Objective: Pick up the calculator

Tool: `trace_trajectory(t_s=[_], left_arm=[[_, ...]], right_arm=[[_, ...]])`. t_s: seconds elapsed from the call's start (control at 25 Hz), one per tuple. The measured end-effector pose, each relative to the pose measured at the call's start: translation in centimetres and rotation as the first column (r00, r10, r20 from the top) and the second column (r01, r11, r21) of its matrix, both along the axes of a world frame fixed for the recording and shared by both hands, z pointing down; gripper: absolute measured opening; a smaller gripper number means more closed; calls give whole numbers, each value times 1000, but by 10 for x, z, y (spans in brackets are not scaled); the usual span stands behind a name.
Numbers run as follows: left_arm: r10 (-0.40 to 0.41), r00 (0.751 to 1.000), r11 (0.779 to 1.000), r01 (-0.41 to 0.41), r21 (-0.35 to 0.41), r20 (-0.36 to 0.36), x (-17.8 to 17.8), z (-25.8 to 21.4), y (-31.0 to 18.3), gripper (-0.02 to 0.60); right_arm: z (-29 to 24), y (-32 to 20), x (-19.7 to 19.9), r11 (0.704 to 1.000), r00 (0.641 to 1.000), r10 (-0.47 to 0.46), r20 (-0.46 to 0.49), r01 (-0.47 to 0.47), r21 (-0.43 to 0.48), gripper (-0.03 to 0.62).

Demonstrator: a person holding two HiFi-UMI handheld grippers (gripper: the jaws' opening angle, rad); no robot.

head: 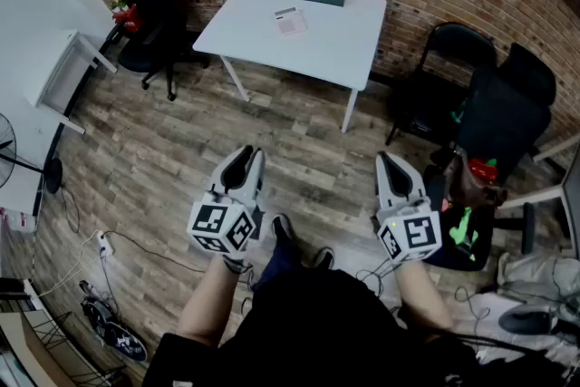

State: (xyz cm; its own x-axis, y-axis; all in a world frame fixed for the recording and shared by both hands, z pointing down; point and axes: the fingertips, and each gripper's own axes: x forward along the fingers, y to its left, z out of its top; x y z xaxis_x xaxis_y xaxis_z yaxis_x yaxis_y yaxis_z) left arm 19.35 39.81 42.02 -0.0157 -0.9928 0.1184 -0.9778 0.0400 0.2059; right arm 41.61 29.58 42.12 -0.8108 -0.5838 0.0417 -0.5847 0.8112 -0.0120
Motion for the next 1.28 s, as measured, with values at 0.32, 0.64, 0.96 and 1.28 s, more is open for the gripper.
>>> trace_trajectory(t_s=[0.32, 0.64, 0.96, 1.28], left_arm=[[15, 1000, 1000, -15, -3, -10, -36, 7, -20, 77], [67, 997, 998, -67, 6, -27, -101, 8, -49, 136], [128, 991, 992, -128, 1, -39, -174, 16, -66, 245], [92, 994, 995, -90, 32, -58, -259, 15, -74, 245]], right_arm=[[13, -17, -30, 999, 999, 27, -28, -28, -29, 0], [11, -54, -90, 994, 995, 99, -8, -99, -50, 99], [6, -70, -169, 990, 992, 125, 9, -124, -73, 189], [6, -75, -241, 989, 992, 126, -14, -127, -71, 181]])
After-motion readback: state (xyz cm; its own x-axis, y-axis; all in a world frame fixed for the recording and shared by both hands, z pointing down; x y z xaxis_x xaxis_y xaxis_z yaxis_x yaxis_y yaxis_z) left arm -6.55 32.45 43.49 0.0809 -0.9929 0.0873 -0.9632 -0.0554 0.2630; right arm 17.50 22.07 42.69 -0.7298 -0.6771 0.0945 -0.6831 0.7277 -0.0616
